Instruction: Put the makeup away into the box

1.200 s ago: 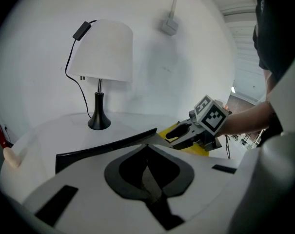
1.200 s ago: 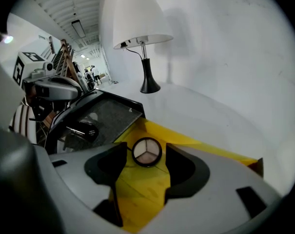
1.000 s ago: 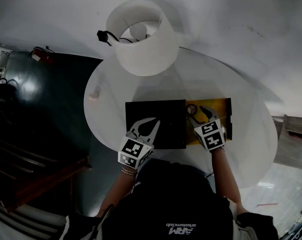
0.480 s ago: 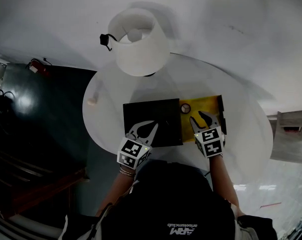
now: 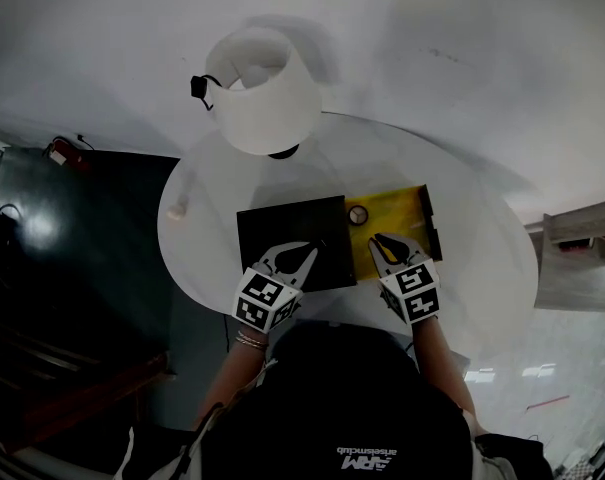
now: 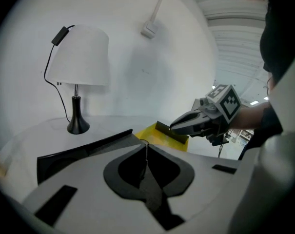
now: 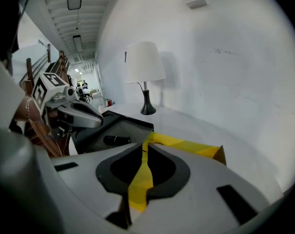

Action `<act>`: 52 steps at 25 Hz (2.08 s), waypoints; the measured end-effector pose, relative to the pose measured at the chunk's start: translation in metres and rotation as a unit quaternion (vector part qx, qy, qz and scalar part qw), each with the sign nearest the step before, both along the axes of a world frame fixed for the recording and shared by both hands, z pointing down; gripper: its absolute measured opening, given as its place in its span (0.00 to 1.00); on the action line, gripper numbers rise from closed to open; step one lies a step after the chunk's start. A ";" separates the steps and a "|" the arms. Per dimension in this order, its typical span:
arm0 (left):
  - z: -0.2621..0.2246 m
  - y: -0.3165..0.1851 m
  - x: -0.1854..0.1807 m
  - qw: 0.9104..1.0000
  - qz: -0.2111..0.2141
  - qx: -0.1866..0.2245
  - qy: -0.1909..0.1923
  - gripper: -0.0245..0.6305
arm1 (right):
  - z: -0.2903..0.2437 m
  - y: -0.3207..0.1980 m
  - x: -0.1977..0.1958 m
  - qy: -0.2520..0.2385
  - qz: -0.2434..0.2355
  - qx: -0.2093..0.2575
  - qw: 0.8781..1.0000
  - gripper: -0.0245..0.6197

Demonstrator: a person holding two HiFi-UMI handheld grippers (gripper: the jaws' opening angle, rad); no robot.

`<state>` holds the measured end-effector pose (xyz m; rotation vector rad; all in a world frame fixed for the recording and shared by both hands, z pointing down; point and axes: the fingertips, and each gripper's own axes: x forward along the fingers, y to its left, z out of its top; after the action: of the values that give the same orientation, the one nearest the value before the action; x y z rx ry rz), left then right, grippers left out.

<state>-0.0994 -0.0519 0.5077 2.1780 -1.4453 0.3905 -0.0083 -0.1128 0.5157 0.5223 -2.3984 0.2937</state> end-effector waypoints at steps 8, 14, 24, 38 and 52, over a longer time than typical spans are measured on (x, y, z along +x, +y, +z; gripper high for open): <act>0.016 -0.016 0.014 0.999 0.037 -0.018 -0.025 0.07 | -0.005 0.010 0.015 -0.016 0.005 0.001 1.000 0.10; 0.033 -0.020 0.011 0.995 0.045 -0.060 -0.070 0.30 | -0.011 0.006 0.030 -0.038 0.041 -0.007 0.998 0.10; 0.068 -0.012 0.016 0.967 0.111 -0.127 -0.191 0.31 | -0.011 0.003 0.045 -0.039 0.059 -0.006 0.997 0.10; 0.065 -0.012 0.020 0.954 0.124 -0.126 -0.243 0.21 | -0.008 0.000 0.068 -0.032 0.087 0.000 0.996 0.10; 0.035 -0.028 0.056 0.964 0.164 -0.086 -0.193 0.20 | -0.008 0.002 0.094 -0.036 0.128 -0.012 0.991 0.10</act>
<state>-0.0439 -0.0801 0.5429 2.2825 -1.1717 1.0681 0.0862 -0.1103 0.5074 0.8239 -2.3933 0.4602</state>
